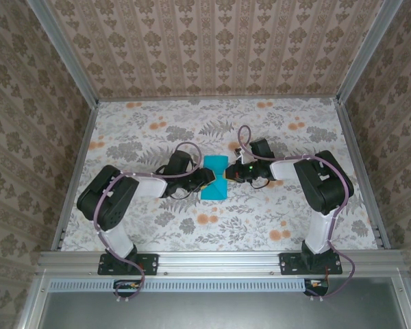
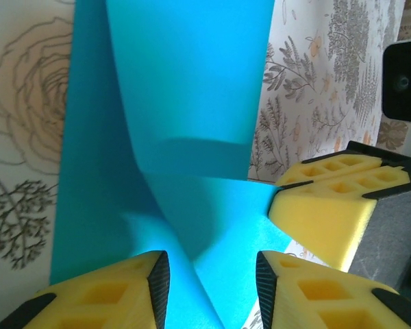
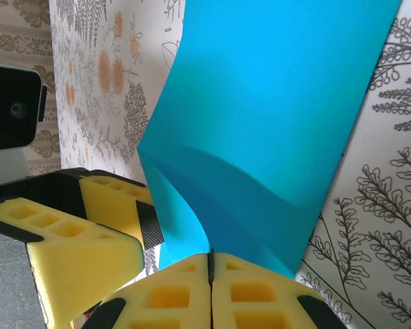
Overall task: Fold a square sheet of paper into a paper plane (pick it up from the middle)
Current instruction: Turn over the paper at the center of the table.
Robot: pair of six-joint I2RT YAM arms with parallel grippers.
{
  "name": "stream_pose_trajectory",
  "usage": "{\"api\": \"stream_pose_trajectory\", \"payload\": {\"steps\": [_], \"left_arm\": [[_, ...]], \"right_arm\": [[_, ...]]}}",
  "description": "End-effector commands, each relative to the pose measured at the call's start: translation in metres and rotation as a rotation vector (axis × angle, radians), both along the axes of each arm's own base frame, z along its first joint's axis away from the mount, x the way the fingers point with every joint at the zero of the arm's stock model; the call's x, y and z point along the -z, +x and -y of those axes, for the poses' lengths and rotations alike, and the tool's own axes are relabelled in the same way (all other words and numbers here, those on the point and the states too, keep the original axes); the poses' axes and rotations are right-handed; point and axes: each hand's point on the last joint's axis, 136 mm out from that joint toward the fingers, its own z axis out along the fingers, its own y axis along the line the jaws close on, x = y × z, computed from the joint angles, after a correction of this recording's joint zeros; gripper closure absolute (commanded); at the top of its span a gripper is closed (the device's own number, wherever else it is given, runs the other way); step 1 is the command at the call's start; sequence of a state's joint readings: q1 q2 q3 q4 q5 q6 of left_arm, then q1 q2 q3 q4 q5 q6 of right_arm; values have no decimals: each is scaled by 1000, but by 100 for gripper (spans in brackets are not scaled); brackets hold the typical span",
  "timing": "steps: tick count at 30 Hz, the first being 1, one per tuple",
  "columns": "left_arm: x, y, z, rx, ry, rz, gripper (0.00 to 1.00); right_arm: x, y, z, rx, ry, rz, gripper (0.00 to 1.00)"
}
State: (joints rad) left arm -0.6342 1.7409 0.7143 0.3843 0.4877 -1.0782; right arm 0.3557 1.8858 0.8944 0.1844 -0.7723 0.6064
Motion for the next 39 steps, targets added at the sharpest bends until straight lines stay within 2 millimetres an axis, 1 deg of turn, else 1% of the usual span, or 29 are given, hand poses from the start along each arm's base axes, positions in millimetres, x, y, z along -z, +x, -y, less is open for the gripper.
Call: {"api": "stream_pose_trajectory", "payload": {"steps": [1,5,8,11,13,14,16,18,22,25,29,33,35,39], "left_arm": [[-5,7,8,18,-41,21,62],[-7,11,12,21,-75,29,66],[-6,13,15,26,-95,33,72],[-3,14,16,31,-95,31,79],[0,14,15,36,-86,33,83],[1,14,15,38,-79,34,85],[2,13,14,43,-66,40,89],[2,13,12,50,-46,47,92],[-8,10,5,71,4,73,94],[-21,4,-5,103,88,91,94],[-43,-8,-31,171,300,122,95],[-68,-16,-65,207,514,147,96],[-84,-16,-80,208,600,164,96],[-117,-12,-117,189,823,221,96]], "right_arm": [[-13,-1,-1,-10,35,21,92],[-12,-1,0,-5,36,17,91],[-12,-1,1,-2,37,15,90],[-14,-1,2,7,35,15,85],[-16,0,5,20,25,23,78],[-17,0,7,30,12,26,71],[-19,2,14,58,-23,42,62],[-23,3,21,82,-61,74,50],[-36,4,32,106,-108,164,37],[-48,4,38,129,-115,232,30],[-55,5,48,166,-151,278,27],[-59,4,55,194,-178,305,24],[-59,4,58,199,-193,312,21],[-60,3,63,215,-214,327,13]]}}
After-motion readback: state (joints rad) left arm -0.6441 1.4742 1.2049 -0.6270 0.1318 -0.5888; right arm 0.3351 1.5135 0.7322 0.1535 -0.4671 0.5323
